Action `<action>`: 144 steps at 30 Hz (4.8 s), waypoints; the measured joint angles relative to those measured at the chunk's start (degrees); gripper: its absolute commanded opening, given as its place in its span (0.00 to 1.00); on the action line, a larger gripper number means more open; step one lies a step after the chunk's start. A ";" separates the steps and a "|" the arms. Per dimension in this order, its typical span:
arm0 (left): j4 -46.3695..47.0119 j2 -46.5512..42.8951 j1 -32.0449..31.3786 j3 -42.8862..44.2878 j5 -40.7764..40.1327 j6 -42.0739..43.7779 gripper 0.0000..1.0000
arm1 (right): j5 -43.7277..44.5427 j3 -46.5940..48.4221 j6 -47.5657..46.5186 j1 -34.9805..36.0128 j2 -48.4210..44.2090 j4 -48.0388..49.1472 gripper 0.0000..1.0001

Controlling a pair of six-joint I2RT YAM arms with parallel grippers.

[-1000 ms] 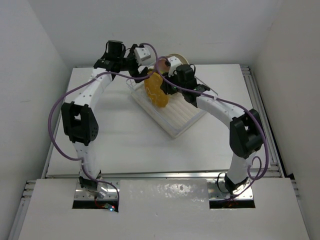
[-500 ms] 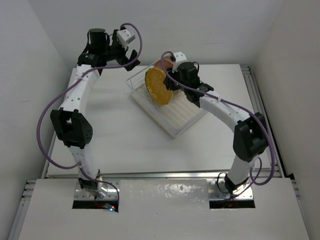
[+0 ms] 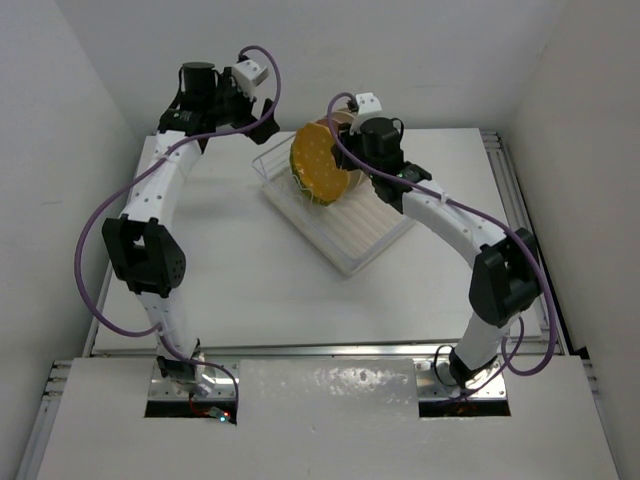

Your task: Unload the plates from the dish rack

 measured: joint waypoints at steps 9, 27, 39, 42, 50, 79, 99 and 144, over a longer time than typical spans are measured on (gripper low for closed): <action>0.00 0.00 0.00 -0.52 -1.01 -0.28 1.00 | 3.19 0.37 2.10 0.13 -2.60 1.57 0.00; 0.02 -0.02 0.00 -1.70 -1.14 -1.44 1.00 | 11.10 -19.41 15.23 -7.65 -23.82 1.36 0.00; -0.07 -0.02 -0.04 -1.68 -1.25 -3.41 1.00 | 28.26 -34.75 21.11 -12.70 -55.36 -14.21 0.00; -0.09 -0.02 -0.11 -1.68 -0.87 -3.80 1.00 | 33.88 -38.82 24.61 -12.74 -62.93 -19.54 0.00; -0.07 -0.17 -0.31 -1.68 0.31 -4.76 1.00 | 44.48 -51.91 37.42 -12.92 -71.87 -34.64 0.00; 1.05 -1.01 -0.48 -1.68 0.66 -6.16 1.00 | 44.39 -72.85 88.06 -12.81 -61.79 -42.71 0.35; -0.15 -1.01 -0.48 -1.60 -2.12 -4.17 1.00 | 45.48 -58.10 54.90 -12.83 -55.04 -35.36 0.74; -9.51 -5.16 -0.39 -11.13 -24.94 -1.49 0.95 | -1.18 18.29 -10.54 0.55 17.97 -21.05 0.00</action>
